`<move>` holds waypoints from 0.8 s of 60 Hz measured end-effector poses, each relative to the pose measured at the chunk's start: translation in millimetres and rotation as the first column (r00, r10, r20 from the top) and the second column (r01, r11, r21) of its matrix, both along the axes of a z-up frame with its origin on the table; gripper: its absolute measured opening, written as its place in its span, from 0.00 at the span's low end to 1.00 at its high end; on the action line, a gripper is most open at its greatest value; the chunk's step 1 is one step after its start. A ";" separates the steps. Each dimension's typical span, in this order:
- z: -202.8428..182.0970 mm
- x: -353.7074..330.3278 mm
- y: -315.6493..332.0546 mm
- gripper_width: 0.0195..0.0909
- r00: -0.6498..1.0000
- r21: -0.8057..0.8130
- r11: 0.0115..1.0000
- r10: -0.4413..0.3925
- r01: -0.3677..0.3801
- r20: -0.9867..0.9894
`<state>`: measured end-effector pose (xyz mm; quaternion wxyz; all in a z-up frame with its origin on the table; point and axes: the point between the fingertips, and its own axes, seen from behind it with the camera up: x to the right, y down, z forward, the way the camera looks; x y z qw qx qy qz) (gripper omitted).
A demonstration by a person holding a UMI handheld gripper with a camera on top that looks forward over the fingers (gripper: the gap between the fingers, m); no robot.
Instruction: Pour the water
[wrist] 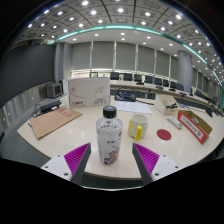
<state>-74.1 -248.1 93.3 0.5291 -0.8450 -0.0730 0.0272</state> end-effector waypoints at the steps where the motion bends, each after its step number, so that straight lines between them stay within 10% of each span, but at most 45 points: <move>1: -2.4 -3.7 5.1 0.94 1.000 0.007 1.000 -0.003 0.003 -0.003; 13: -28.1 -17.7 61.6 0.89 0.996 0.075 0.994 -0.075 0.078 -0.049; 22: -38.2 -13.6 86.6 0.53 0.993 0.115 0.987 -0.106 0.110 -0.043; 32: -37.7 -11.6 94.0 0.38 0.991 0.127 0.983 -0.129 0.134 -0.048; 48: -4.5 -58.5 106.7 0.28 0.996 0.120 0.992 -0.025 0.035 -0.086</move>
